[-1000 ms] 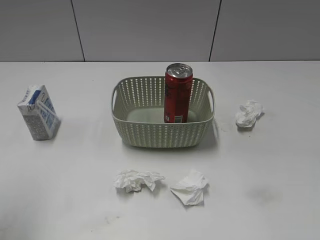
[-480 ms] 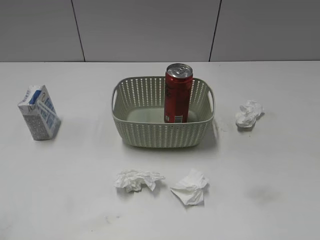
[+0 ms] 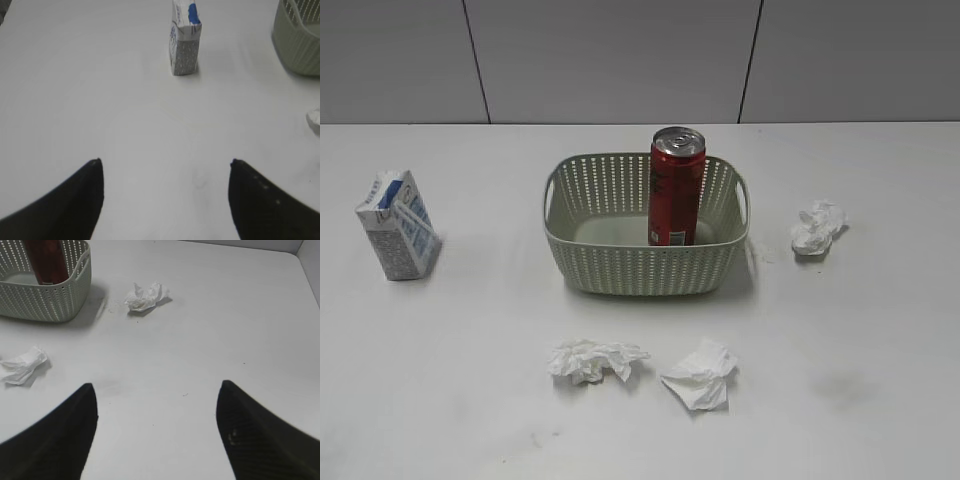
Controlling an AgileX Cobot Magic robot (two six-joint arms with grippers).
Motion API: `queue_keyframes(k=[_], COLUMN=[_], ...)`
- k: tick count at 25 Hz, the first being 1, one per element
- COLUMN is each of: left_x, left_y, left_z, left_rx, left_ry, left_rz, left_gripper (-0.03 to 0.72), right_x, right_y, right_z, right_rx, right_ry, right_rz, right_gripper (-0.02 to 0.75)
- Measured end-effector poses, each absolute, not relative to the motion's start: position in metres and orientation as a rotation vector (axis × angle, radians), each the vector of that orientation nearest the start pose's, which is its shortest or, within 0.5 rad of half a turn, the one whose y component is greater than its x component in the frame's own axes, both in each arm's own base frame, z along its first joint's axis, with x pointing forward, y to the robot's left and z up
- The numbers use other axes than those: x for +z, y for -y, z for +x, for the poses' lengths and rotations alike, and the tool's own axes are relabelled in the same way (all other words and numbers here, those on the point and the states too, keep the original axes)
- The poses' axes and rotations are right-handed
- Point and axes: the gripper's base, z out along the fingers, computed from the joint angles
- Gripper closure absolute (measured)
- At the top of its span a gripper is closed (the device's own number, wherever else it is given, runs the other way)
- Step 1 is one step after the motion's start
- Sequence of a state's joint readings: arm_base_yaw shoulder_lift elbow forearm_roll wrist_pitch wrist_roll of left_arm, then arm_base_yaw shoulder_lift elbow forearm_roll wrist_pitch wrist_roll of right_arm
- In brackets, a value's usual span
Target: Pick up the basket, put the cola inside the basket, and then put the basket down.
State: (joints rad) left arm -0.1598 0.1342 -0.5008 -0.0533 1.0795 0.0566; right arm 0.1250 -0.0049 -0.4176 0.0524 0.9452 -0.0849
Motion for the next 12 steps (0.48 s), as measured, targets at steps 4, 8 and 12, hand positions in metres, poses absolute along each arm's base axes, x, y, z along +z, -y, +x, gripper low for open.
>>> queue_keyframes(k=[4,8,12], left_x=[0.276,0.276,0.274], left_y=[0.005,0.003,0.003], left_z=[0.002,-0.007,-0.007], left_rx=[-0.128,-0.130,-0.130], left_ry=[-2.108,-2.055,-2.061], left_rz=[0.227,0.222,0.223], left_gripper=[0.101,0.109,0.110], right_x=[0.263,0.263,0.263], right_y=[-0.005,-0.005,-0.005], right_z=[0.007,0.007,0.008], right_rx=[0.089,0.090,0.090], right_ry=[-1.996,-1.996,-1.997], right_rz=[-0.205,-0.205,-0.205], right_gripper=[0.164,0.164,0.164])
